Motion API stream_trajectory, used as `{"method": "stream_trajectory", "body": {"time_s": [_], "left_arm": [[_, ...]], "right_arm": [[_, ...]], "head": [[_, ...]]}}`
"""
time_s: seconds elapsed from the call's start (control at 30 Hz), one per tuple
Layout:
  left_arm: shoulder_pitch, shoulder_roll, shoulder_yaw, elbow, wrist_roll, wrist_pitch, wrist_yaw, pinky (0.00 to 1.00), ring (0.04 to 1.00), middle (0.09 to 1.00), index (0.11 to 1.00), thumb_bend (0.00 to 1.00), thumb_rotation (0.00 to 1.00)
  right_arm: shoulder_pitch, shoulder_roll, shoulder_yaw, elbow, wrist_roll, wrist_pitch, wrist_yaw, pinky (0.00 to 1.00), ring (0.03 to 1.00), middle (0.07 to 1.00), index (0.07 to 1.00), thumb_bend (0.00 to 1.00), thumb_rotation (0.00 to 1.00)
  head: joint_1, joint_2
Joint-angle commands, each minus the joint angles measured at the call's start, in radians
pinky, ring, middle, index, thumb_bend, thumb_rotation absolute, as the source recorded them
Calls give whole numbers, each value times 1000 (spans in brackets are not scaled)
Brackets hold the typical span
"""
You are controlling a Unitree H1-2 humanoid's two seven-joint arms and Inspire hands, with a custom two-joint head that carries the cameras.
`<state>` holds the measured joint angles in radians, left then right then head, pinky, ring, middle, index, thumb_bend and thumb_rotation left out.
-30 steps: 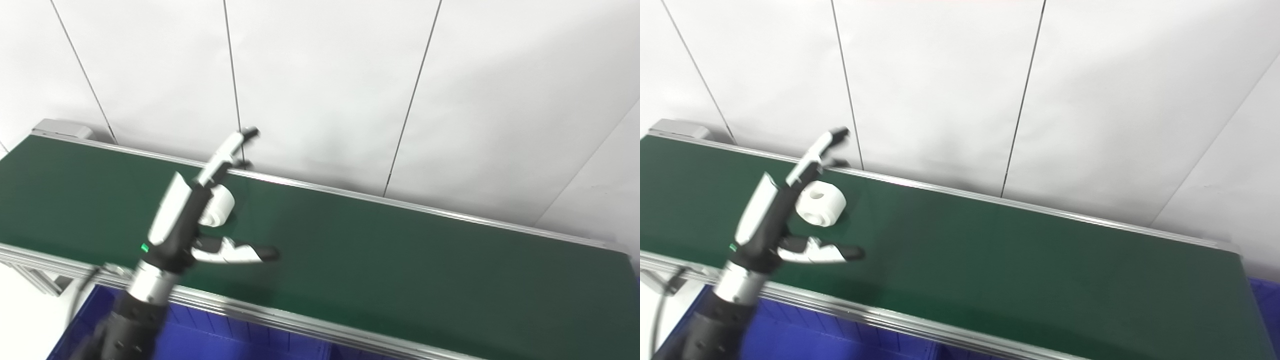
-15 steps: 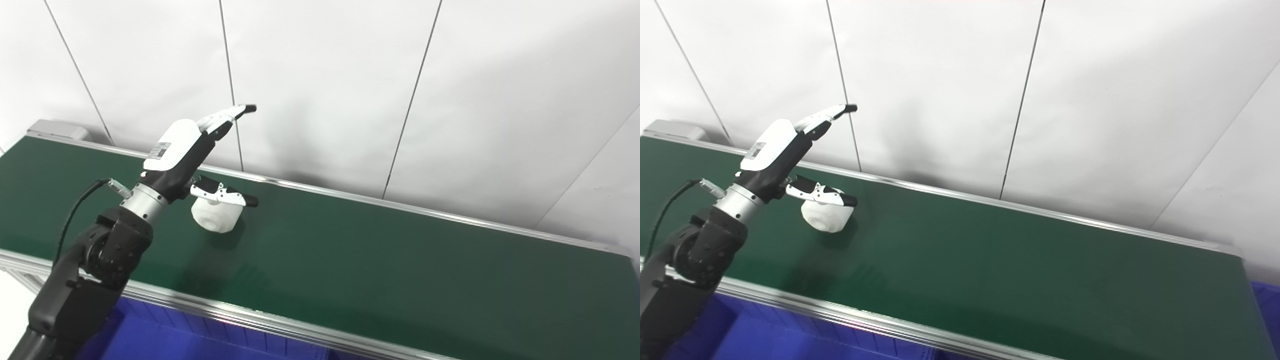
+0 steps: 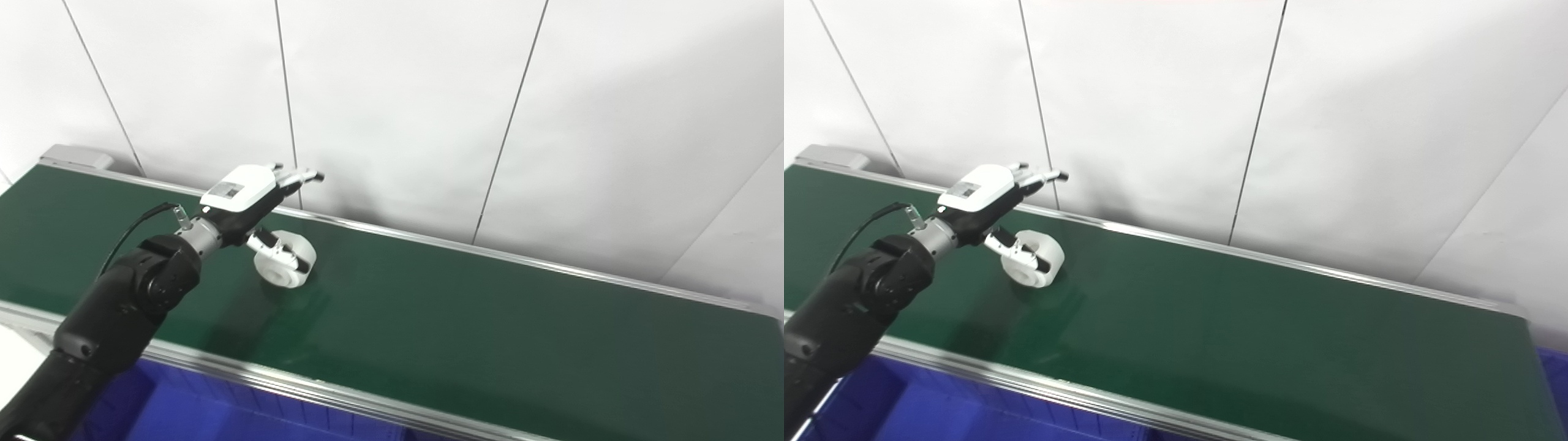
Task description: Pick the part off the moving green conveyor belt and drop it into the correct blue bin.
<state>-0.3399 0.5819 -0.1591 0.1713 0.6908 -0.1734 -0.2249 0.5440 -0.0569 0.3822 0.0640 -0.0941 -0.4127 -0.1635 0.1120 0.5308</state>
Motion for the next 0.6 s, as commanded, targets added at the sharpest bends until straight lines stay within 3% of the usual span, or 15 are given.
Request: {"method": "stream_trajectory", "body": {"time_s": [0.0,0.37,0.57], "left_arm": [[-56,37,-1,9,-15,3,-15,930,931,939,916,979,453],[-74,10,-53,76,-31,24,-72,933,943,944,923,967,435],[-83,-4,-109,108,18,31,-67,951,940,941,923,963,428]], "right_arm": [[12,8,5,-31,4,-57,6,1000,1000,1000,1000,697,971],[15,9,8,-38,-3,-57,7,1000,1000,1000,1000,697,976],[19,14,9,-40,-7,-57,4,1000,1000,1000,1000,696,973]], "head": [[1,1],[-11,6],[-21,8]]}}
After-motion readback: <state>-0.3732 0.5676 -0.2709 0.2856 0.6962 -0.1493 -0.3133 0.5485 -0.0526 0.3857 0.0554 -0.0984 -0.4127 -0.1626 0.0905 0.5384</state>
